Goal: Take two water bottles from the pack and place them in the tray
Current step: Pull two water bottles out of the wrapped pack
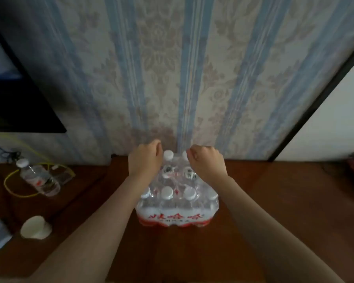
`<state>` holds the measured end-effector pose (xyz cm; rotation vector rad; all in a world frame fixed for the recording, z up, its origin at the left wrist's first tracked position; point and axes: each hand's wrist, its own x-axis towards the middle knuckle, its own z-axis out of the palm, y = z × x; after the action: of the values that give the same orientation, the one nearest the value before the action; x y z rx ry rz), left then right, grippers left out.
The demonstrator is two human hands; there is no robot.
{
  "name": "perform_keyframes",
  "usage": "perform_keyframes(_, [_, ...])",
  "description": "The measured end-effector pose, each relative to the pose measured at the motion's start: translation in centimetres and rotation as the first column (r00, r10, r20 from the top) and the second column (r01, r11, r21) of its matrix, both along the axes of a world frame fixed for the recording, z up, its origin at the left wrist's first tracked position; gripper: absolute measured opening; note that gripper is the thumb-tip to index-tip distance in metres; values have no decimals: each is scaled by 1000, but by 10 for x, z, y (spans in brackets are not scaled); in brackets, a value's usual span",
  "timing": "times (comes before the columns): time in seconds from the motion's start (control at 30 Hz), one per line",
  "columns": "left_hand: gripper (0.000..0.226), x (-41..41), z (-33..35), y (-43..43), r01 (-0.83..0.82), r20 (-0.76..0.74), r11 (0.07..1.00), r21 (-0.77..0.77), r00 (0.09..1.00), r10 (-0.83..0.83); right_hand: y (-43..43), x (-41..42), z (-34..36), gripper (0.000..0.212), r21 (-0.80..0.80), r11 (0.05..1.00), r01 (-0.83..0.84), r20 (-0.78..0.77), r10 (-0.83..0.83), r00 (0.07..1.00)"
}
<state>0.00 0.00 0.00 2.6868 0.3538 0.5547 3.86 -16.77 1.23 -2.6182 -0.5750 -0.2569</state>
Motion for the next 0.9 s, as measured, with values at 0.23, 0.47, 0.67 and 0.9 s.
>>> perform_keyframes(0.23, [24, -26, -34, -5, -19, -34, 974, -224, 999, 12, 11, -20, -43, 31, 73, 977, -201, -242, 213, 947])
perform_keyframes(0.47, [25, -31, -36, 7, 43, -3, 889, -456, 999, -50, 14, -9, -19, 30, 217, 961, -169, -250, 222, 942])
perform_keyframes(0.67, [21, -35, -44, 15, 122, 25, 842, -526, 991, -128, -68, -14, -7, 20, 529, 847, -49, -334, 261, 906])
perform_keyframes(0.9, [21, -37, -51, 13, 146, 55, 868, -474, 989, -136, -105, -45, -47, 34, 384, 918, -102, -217, 197, 956])
